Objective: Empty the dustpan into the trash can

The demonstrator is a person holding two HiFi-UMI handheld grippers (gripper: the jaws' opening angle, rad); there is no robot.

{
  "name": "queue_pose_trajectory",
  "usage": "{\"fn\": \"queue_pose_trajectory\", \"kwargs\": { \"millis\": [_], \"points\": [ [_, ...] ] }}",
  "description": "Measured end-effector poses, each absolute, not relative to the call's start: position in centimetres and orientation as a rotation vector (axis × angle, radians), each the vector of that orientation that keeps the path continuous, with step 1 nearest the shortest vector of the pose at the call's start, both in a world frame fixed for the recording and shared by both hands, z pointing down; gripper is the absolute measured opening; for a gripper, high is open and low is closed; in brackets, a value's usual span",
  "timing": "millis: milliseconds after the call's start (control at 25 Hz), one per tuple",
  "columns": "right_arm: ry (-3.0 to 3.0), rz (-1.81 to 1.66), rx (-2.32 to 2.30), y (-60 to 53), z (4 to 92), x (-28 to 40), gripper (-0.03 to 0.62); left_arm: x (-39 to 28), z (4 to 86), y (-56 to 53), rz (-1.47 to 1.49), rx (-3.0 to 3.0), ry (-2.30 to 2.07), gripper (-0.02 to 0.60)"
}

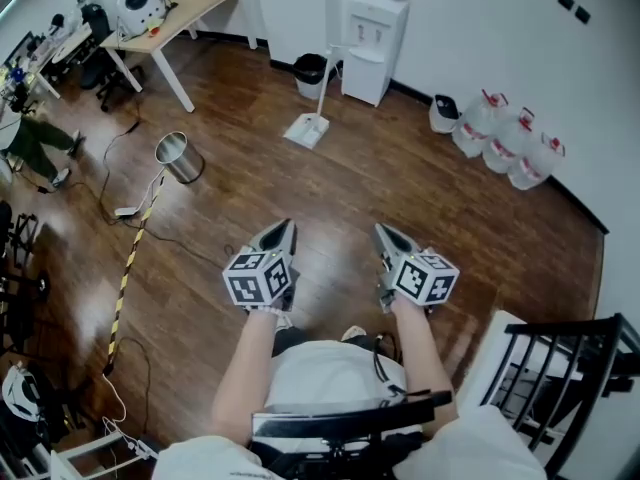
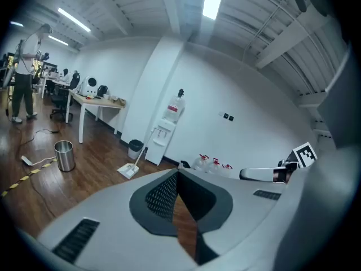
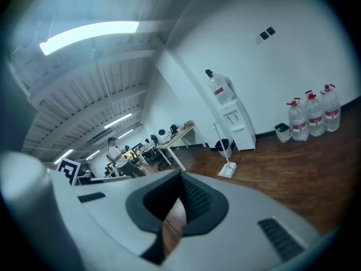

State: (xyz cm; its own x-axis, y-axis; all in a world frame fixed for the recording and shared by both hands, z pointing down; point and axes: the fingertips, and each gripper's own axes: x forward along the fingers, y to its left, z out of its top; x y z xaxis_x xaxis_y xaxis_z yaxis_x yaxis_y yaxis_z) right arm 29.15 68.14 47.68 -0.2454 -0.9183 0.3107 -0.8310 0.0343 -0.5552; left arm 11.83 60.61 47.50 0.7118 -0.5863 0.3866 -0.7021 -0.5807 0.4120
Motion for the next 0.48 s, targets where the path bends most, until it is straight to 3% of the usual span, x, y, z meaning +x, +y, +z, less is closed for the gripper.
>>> {"fn": "queue_pose_trajectory", "kwargs": {
  "millis": [480],
  "points": [
    [2.199, -1.015, -1.772, 69.2, 50.1, 33.3, 0.012, 17.4, 49.8, 61.8, 0.327, 2.352, -0.974, -0.005]
  ]
}}
